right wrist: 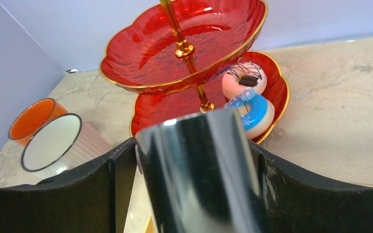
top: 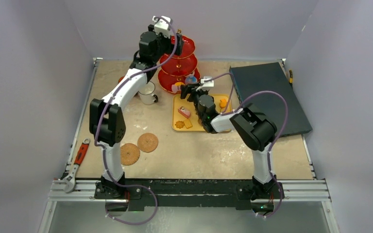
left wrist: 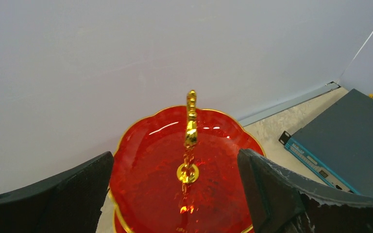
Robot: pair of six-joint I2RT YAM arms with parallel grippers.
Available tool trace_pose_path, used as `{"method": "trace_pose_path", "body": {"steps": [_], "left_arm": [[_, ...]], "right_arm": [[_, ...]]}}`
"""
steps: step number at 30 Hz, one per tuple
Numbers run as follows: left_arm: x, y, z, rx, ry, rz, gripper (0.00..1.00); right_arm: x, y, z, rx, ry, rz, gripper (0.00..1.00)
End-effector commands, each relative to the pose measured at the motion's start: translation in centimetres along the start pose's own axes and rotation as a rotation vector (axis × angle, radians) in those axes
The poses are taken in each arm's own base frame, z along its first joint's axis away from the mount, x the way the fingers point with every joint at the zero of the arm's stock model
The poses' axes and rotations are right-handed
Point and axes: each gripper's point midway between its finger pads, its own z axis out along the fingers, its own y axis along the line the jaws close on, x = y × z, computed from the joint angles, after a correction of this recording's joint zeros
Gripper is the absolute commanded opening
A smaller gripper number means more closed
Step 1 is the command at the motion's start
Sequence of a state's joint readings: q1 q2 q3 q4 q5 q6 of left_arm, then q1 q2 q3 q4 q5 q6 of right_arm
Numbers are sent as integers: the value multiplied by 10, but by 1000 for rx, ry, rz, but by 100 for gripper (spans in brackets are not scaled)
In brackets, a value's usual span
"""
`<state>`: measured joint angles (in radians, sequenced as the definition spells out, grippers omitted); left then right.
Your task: Serve the afternoon tea
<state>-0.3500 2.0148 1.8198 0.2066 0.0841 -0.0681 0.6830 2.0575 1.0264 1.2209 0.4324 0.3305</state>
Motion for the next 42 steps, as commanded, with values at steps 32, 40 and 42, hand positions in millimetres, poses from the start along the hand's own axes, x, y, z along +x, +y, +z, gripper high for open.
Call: {"method": "trace_pose_path", "body": {"steps": [32, 40, 42], "left_arm": [[-54, 42, -144, 1, 318, 67, 93], [-49, 41, -142, 17, 327, 79, 92], [-49, 40, -141, 24, 326, 79, 92]], "right_arm": [[-29, 26, -108, -283, 117, -204, 24], [-118, 23, -82, -223, -50, -196, 17], [-139, 16, -74, -202, -85, -183, 17]]}}
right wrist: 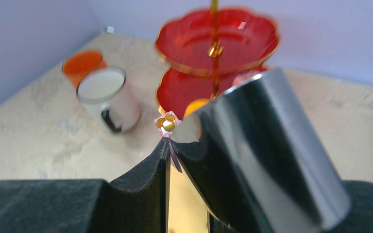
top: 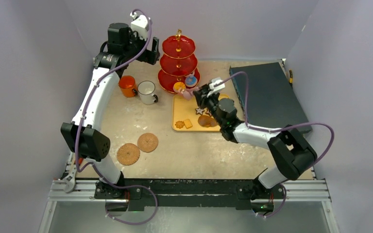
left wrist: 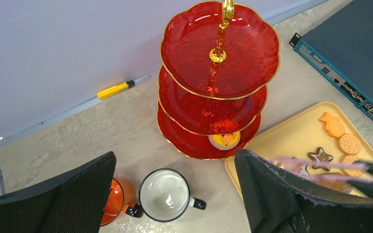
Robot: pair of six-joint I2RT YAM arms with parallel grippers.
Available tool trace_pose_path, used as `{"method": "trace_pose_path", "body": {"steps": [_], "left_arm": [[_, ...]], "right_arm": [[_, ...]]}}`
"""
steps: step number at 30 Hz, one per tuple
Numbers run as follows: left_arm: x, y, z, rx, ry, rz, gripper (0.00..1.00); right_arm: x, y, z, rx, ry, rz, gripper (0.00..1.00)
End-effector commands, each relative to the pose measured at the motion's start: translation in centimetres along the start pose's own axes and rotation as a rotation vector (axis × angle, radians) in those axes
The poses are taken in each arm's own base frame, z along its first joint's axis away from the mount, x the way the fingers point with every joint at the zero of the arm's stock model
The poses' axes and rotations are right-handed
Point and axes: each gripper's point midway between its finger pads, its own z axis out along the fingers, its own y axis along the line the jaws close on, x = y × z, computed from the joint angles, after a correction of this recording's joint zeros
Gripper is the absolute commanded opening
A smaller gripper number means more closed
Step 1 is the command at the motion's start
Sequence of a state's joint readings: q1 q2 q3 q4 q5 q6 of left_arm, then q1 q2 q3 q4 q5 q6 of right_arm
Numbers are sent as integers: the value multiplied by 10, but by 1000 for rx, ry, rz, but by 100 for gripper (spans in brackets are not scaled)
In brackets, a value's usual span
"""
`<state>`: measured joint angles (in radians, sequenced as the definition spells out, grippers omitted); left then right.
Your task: Serve the afternoon tea
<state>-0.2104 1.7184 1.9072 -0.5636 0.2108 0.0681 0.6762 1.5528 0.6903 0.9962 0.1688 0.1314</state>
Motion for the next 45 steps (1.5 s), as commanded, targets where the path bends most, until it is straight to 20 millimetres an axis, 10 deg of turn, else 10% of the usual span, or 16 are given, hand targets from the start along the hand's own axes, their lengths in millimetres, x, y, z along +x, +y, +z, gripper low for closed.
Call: {"method": "trace_pose_path", "body": {"steps": [1, 13, 31, 45], "left_arm": [[-18, -1, -12, 18, -53, 28, 92], [-16, -6, -14, 45, -49, 38, 91], [-11, -9, -14, 66, -36, 70, 90], [-10, -13, -4, 95, -34, 48, 90]], "right_arm": [[-96, -27, 12, 64, -213, 12, 17], [-138, -74, 71, 139, -280, -1, 17], [-119, -94, 133, 185, -258, -36, 19], [-130, -96, 110, 209, -275, -54, 68]]}}
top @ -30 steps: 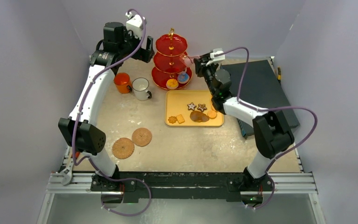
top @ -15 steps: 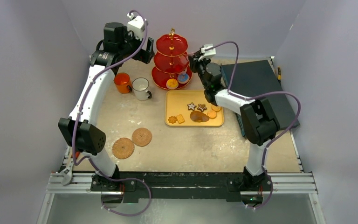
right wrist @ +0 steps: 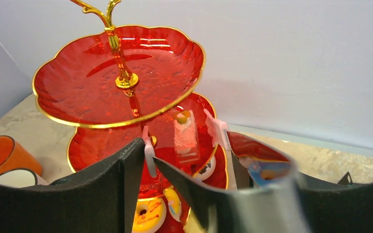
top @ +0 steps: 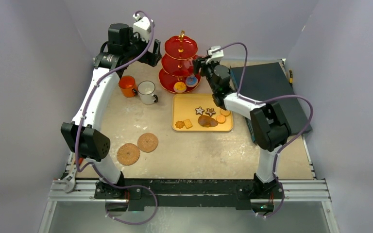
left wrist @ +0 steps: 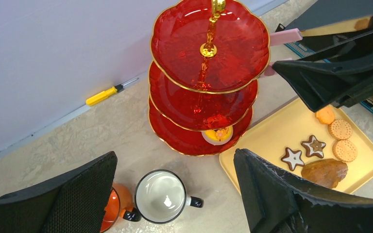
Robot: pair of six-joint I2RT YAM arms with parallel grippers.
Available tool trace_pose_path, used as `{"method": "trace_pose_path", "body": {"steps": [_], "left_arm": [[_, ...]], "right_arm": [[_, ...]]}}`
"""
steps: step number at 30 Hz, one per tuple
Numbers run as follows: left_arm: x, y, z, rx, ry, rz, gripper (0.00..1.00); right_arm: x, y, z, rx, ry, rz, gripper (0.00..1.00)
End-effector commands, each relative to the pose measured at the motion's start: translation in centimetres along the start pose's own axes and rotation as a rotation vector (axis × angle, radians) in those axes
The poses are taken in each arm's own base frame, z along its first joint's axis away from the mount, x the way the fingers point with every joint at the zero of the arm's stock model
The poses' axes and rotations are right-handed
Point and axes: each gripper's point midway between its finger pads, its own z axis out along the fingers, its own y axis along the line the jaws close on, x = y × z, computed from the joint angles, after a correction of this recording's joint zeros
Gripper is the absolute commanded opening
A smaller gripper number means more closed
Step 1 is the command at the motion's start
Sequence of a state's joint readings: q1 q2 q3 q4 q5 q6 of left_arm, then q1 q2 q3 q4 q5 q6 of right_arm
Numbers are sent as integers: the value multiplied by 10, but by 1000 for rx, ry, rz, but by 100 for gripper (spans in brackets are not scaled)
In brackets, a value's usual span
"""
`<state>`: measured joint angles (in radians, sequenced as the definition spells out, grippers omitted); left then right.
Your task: Serve the afternoon tea
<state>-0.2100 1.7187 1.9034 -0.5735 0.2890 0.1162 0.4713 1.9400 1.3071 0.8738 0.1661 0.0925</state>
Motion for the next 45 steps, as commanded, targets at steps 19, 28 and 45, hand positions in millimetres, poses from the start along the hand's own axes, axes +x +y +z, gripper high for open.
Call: {"method": "trace_pose_path", "body": {"steps": [19, 28, 45], "left_arm": [[-14, -9, 15, 85, -64, -28, 89], [-13, -12, 12, 97, -60, -34, 88], [-11, -12, 10, 91, -52, -32, 88]], "right_arm": [[-35, -12, -141, 17, 10, 56, 68], [34, -20, -190, 72, 189, 110, 66], [83, 25, -181, -27, 289, 51, 65]]}}
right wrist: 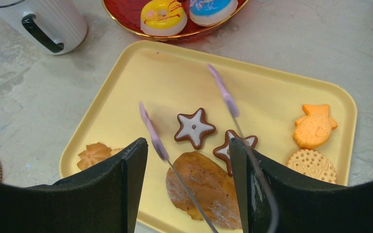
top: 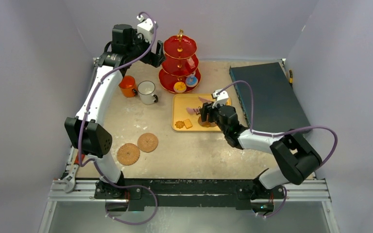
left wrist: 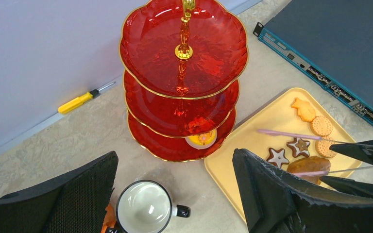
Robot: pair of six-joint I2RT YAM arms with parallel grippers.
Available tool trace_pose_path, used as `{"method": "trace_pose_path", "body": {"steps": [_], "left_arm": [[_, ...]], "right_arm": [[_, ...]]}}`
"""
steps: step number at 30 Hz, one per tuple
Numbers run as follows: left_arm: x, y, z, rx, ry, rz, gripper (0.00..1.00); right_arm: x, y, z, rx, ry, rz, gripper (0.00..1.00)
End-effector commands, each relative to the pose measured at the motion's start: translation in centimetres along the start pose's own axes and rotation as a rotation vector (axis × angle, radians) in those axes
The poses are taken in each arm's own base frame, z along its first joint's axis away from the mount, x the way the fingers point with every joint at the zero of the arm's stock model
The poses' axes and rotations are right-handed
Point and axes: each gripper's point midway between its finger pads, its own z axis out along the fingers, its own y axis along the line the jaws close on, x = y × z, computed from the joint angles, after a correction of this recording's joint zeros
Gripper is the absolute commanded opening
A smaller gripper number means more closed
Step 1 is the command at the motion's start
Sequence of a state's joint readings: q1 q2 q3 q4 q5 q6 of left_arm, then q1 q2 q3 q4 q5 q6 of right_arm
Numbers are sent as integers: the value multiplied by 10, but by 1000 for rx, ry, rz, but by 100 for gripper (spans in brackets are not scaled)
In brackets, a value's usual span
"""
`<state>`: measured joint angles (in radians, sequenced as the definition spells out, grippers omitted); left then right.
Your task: Serve the afternoon tea
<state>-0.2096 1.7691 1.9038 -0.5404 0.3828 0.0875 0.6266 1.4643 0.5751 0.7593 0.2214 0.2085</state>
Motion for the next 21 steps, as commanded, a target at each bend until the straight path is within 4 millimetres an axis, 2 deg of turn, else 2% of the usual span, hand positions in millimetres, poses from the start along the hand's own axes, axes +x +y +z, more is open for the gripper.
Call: {"method": "trace_pose_path", "body": {"steps": [1, 7, 11, 16, 18, 21], "left_arm": [[-20, 0, -11, -3, -55, 6, 88], [-18, 0, -10, -6, -50, 9, 87], [-19, -1, -11, -1, -54, 6, 87], [-15, -6, -11, 28, -42, 8, 87], [-9, -13, -13, 66, -33, 25, 87], [12, -30, -15, 165, 2, 80, 87]], "right_arm": [[-28, 0, 8, 18, -85, 3, 64], [-32, 1, 4, 27, -89, -24, 52], [-45, 2, -2, 25, -121, -28, 51], [-66, 9, -2, 3, -169, -16, 42], [-75, 12, -1, -7, -188, -9, 39], [-89, 18, 0, -25, -217, -8, 32]]}}
